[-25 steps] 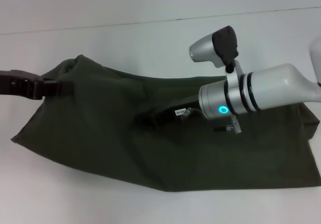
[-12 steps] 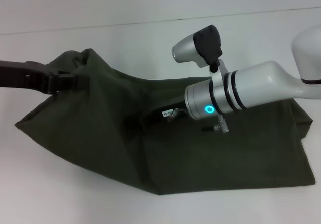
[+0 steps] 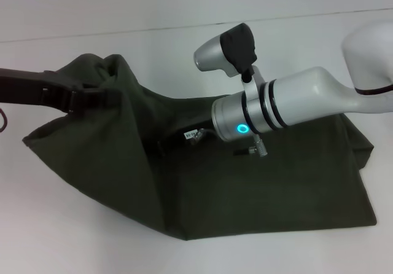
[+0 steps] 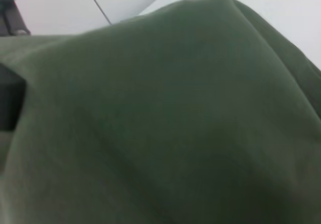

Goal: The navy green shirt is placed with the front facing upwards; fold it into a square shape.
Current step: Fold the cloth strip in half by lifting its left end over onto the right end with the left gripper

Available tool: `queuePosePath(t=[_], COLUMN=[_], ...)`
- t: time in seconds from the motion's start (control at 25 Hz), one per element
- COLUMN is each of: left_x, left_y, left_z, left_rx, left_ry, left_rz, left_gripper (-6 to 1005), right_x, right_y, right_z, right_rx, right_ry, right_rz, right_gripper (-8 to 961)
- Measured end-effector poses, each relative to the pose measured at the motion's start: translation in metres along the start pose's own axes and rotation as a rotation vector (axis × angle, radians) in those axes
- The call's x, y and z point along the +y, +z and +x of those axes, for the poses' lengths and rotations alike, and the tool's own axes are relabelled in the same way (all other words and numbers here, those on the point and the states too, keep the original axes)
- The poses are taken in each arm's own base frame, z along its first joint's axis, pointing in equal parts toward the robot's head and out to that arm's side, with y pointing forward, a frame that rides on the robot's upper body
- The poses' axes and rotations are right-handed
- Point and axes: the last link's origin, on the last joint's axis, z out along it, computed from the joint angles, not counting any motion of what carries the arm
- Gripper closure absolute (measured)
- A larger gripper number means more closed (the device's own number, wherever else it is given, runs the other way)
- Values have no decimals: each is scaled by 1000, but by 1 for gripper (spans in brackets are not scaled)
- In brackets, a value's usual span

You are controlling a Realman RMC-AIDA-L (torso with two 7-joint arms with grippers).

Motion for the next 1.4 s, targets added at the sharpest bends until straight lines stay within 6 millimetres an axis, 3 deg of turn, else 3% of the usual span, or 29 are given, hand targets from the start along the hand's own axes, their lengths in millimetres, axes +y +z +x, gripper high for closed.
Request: queuePosePath(t=[0.44, 1.4], left_x=[4, 19], left_y=[7, 17], left_z=[3, 19], left_rx=[-11, 30], left_ry=[8, 39], left_rz=[-12, -83], left_gripper=[962, 963], right_x=[6, -27], right_y=[5, -34], right_z=[-4, 44], right_rx=[2, -54], right_ry=[-19, 69], right_rz=[-20, 41], right_gripper=[954, 955])
